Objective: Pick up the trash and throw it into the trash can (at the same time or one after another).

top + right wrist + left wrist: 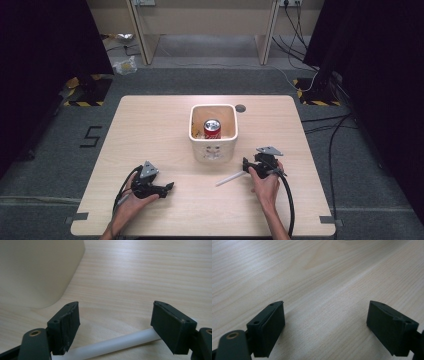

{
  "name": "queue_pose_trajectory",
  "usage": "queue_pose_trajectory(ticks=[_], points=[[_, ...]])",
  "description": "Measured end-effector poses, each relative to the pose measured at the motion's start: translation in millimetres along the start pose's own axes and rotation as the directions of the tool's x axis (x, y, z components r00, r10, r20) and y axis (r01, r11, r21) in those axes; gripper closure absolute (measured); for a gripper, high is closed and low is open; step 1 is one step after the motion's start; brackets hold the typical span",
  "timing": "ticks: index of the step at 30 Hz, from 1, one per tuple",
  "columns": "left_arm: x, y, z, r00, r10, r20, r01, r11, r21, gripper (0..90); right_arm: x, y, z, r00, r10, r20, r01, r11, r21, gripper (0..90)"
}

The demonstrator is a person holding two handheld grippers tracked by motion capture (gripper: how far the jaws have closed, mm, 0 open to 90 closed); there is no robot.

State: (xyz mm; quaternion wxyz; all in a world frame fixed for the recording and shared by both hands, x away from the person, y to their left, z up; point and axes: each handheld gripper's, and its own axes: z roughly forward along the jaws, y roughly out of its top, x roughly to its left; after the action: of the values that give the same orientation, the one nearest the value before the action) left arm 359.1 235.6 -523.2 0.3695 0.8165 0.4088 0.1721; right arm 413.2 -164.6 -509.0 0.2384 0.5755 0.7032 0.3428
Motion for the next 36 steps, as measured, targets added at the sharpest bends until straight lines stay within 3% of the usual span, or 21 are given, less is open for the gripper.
queue_pose_trajectory(ticks=[10,15,18,24,29,36], points=[[0.0,0.0,0.0,1.0000,0.000,0.000,0.000,1.0000,0.000,14.0,-14.6,-13.3,-14.0,0.9987,0.024,0.045,-0.023,1.000,-0.008,24.2],[0.0,0.0,0.0,1.0000,0.000,0.000,0.000,1.0000,0.000,14.0,-16.9,-11.5,-32.4,0.9990,0.006,0.044,-0.004,0.999,-0.051,24.3],[0.0,0.0,0.0,1.0000,0.000,0.000,0.000,1.0000,0.000,14.0,-15.2,-14.5,-38.0,0.9995,0.010,0.030,-0.009,1.000,-0.030,24.4],[0.0,0.0,0.0,1.0000,0.000,0.000,0.000,1.0000,0.000,14.0,-11.6,-24.0,-26.5,0.9982,0.053,0.029,-0.053,0.999,0.002,24.0],[0.0,0.0,0.0,1.0000,0.000,0.000,0.000,1.0000,0.000,14.0,-9.6,-26.1,-20.3,0.9977,0.040,0.055,-0.041,0.999,0.005,24.5],[0.0,0.0,0.0,1.0000,0.000,0.000,0.000,1.0000,0.000,14.0,-8.0,-24.0,-18.5,0.9989,-0.019,0.042,0.019,1.000,0.007,42.7]])
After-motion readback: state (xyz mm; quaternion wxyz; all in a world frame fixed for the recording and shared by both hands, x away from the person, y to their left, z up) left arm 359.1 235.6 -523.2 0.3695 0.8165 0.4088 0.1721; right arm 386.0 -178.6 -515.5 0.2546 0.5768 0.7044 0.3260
